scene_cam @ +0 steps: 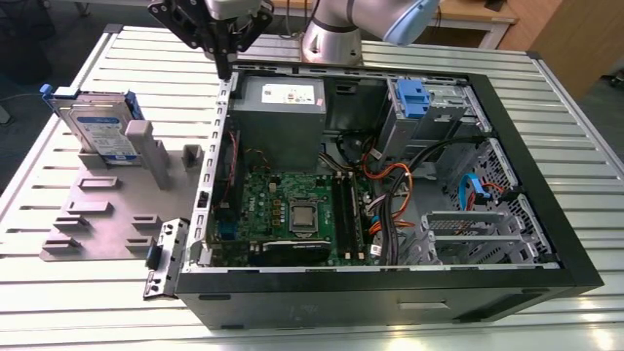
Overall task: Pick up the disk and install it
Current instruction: 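Reach for the disk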
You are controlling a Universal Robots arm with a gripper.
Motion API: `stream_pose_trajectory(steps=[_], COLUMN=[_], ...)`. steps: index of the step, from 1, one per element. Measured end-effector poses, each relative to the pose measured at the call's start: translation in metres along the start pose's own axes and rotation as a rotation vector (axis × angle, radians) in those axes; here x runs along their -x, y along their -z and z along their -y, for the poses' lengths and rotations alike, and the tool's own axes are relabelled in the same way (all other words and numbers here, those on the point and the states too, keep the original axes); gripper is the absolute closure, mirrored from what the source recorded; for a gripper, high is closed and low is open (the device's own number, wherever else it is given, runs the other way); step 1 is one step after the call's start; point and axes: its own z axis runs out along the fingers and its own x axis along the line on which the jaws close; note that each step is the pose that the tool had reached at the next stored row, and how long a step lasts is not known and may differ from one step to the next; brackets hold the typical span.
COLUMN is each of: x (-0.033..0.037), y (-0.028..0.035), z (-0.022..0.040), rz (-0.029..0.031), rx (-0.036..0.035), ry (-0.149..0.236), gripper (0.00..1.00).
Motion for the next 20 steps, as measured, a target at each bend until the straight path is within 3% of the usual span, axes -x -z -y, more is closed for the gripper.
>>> stream_pose_trajectory(steps=[20], x=[-0.0339], y=[-0.001], z=[0.0026], rz=[0.0], rx=[0.0], ry=[0.0], gripper=[0.89])
